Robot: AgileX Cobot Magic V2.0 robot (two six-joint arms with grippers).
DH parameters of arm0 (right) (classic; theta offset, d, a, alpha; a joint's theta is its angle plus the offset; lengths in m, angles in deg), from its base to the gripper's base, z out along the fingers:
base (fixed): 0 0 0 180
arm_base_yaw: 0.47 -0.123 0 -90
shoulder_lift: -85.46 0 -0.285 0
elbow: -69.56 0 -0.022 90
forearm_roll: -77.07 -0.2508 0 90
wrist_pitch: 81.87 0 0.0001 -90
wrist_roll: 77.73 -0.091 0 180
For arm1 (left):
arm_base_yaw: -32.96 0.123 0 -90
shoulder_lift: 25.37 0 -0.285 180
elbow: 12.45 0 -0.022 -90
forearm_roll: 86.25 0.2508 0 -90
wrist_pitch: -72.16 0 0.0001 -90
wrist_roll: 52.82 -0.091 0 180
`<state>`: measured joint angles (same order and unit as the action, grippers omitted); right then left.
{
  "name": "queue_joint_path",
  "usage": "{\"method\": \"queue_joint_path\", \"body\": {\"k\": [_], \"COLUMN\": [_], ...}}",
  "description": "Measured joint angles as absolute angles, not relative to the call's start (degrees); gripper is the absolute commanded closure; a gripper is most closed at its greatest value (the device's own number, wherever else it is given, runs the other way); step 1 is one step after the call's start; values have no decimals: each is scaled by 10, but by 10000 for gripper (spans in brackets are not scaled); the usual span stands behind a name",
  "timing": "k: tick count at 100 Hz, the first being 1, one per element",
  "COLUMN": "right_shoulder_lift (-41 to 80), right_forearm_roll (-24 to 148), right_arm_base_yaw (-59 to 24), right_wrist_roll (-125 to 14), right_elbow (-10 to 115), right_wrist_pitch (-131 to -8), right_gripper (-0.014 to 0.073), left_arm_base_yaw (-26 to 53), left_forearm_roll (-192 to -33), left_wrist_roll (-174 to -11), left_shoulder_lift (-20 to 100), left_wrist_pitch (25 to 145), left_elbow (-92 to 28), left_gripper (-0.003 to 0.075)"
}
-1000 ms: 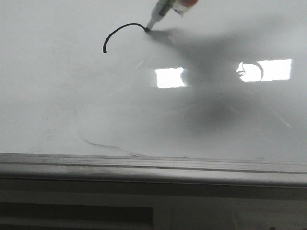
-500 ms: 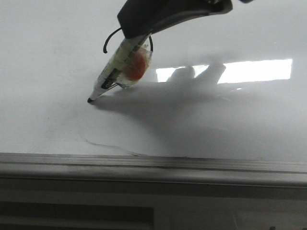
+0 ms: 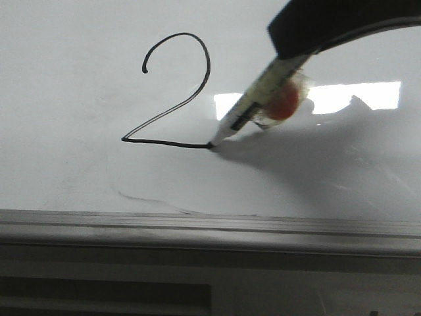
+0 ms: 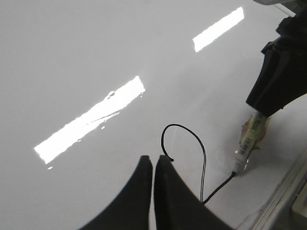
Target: Write number 2 on whiteboard
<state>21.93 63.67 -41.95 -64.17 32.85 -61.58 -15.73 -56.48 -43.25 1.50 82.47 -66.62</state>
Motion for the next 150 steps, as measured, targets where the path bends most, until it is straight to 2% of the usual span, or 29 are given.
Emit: {"method": "queue_joint_path", "body": {"k": [22,37,40,47,52,59,65,92,103,110,117,128,150], "right_shoulder_lift": [251,256,255,247,236,215,195,121,113,113,113,113,111], "right_forearm_roll": [637,654,657,661,662,664,668,673,673,673,673,674,674], "right_arm_base_yaw": [-399,-431,-441,-471,-489,-510,-520,-567,-573,-573,-573,-574,-574], "right_wrist_roll": [-643,-643,-643,-638,-628,-619,-614,-609,-606,-606,-605,-604,-603], "right_elbow": [317,325,329,347,364,388,408,476,484,484,484,484,484], "right_wrist_pitch": [-596,-586,-582,-576,-575,-575,-574,-578,-584,-585,-585,-588,-590], "right_gripper": [643,643,643,643,643,643,643,644,644,644,644,644,642], "left_arm_base_yaw": [-157,-157,-157,-157,-157,-157,-157,-157,-157,-157,-157,-157,-157], "left_forearm_roll": [-568,-568,-568,-568,-568,-568,-568,-549,-556,-566,-572,-578,-565], "left_wrist_roll": [-432,-432,-432,-432,-432,-432,-432,-432,-432,-432,-432,-432,-444], "left_shoulder_lift": [47,89,100,130,155,187,210,329,342,342,342,343,344], "left_wrist_pitch": [806,762,759,745,729,696,675,614,596,597,609,636,642], "left_elbow": [-666,-666,-666,-666,-666,-666,-667,-667,-667,-667,-667,-667,-667], "left_gripper": [739,720,694,575,440,295,248,335,362,405,510,734,739]}}
